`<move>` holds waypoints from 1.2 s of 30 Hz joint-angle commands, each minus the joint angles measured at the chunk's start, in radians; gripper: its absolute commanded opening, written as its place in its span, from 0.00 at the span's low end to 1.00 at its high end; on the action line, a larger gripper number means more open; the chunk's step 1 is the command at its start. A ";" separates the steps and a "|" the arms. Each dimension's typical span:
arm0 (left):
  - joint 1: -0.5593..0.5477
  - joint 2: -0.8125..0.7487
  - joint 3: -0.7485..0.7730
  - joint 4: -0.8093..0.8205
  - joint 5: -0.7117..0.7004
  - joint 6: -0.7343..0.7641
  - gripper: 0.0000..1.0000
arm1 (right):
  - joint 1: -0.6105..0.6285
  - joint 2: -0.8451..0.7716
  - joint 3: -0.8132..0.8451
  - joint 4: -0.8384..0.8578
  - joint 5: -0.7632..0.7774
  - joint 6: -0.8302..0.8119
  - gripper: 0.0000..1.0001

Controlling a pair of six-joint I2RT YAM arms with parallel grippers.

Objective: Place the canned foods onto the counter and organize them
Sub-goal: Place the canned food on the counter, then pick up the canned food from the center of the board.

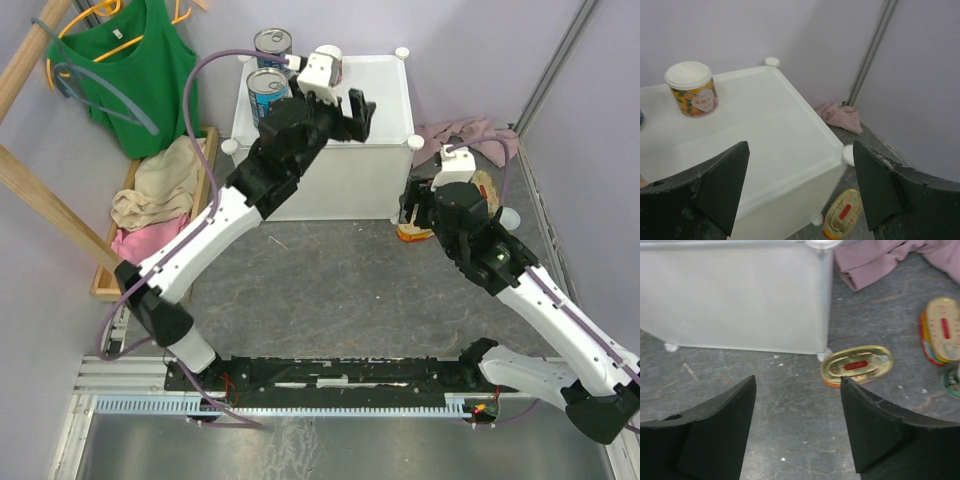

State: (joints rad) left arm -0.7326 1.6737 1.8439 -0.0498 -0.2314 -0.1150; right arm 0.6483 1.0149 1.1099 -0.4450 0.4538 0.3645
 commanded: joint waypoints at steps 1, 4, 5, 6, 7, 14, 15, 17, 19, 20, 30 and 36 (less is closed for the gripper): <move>-0.089 -0.173 -0.146 0.013 -0.022 -0.026 0.90 | 0.003 -0.035 0.053 -0.081 0.162 -0.018 0.81; -0.152 -0.287 -0.302 0.043 -0.050 -0.052 0.90 | -0.009 -0.016 0.069 -0.164 0.249 -0.012 0.88; -0.173 -0.325 -0.360 0.054 -0.059 -0.063 0.90 | -0.016 -0.007 0.072 -0.191 0.267 -0.006 0.90; -0.194 -0.358 -0.414 0.066 -0.070 -0.077 0.90 | -0.023 0.000 0.072 -0.212 0.283 0.001 0.91; -0.212 -0.391 -0.468 0.077 -0.081 -0.091 0.90 | -0.032 0.006 0.068 -0.231 0.297 0.010 0.93; -0.352 -0.483 -0.672 0.102 -0.160 -0.130 0.90 | -0.157 0.009 -0.002 -0.277 0.386 0.072 1.00; -0.368 -0.481 -0.681 0.099 -0.166 -0.131 0.90 | -0.190 0.010 -0.013 -0.276 0.387 0.080 0.99; -0.402 -0.475 -0.699 0.097 -0.172 -0.133 0.90 | -0.270 0.021 -0.034 -0.265 0.369 0.093 0.99; -0.432 -0.477 -0.726 0.104 -0.187 -0.140 0.90 | -0.396 0.041 -0.052 -0.244 0.282 0.108 0.99; -0.444 -0.482 -0.744 0.114 -0.190 -0.144 0.90 | -0.455 0.056 -0.055 -0.237 0.235 0.122 1.00; -0.473 -0.541 -0.883 0.199 -0.171 -0.164 0.90 | -0.741 0.239 -0.008 -0.173 0.099 0.217 1.00; -0.473 -0.551 -0.940 0.261 -0.153 -0.158 0.90 | -0.804 0.359 0.022 -0.121 0.042 0.258 1.00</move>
State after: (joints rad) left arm -1.2018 1.1542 0.9356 0.0933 -0.3882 -0.2352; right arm -0.1249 1.3220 1.0718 -0.6376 0.5461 0.5728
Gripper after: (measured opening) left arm 0.902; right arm 0.995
